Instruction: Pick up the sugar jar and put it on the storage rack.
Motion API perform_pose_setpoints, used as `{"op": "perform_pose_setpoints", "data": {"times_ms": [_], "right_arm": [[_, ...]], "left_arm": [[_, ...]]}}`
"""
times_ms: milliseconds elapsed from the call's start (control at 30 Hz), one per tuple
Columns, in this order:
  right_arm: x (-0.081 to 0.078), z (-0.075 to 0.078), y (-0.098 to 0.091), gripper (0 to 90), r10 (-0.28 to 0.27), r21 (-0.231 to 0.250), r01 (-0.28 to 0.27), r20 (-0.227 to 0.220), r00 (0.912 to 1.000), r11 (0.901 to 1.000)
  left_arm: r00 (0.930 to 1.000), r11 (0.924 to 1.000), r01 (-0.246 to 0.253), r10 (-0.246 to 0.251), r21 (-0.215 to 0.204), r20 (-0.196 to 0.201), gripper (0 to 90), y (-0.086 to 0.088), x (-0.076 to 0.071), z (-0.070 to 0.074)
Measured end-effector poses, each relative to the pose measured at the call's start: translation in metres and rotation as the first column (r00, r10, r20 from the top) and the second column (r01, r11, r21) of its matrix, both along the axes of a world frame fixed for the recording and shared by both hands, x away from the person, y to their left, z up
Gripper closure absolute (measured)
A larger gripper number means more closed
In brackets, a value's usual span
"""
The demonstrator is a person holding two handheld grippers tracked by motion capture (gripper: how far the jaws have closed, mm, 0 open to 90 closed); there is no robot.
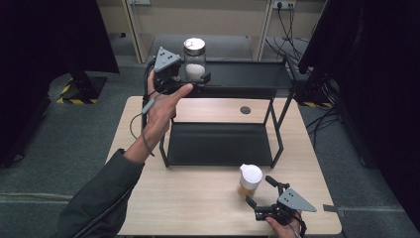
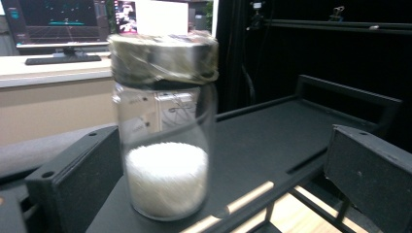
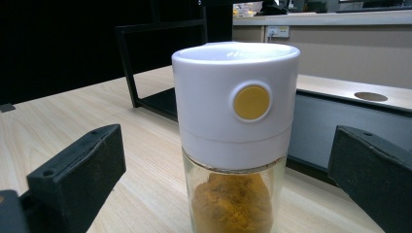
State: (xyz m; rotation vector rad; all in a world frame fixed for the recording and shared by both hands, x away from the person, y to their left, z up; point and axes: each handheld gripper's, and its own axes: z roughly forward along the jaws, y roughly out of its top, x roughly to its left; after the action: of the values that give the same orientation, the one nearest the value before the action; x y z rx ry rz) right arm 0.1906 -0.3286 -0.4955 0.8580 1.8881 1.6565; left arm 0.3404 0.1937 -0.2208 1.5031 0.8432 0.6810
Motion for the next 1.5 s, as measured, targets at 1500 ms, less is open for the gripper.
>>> {"op": "perform_pose_setpoints", "data": {"times_ms": [1500], "right_arm": [[0.000,0.000,0.001,0.5,0.002,-0.001,-0.002,0.001,1.0000,1.0000]], "left_arm": [[0.9660,0.9633,0.257,-0.254,-0.077,0.047,0.1,0.018,-0.063,-0.106]]}}
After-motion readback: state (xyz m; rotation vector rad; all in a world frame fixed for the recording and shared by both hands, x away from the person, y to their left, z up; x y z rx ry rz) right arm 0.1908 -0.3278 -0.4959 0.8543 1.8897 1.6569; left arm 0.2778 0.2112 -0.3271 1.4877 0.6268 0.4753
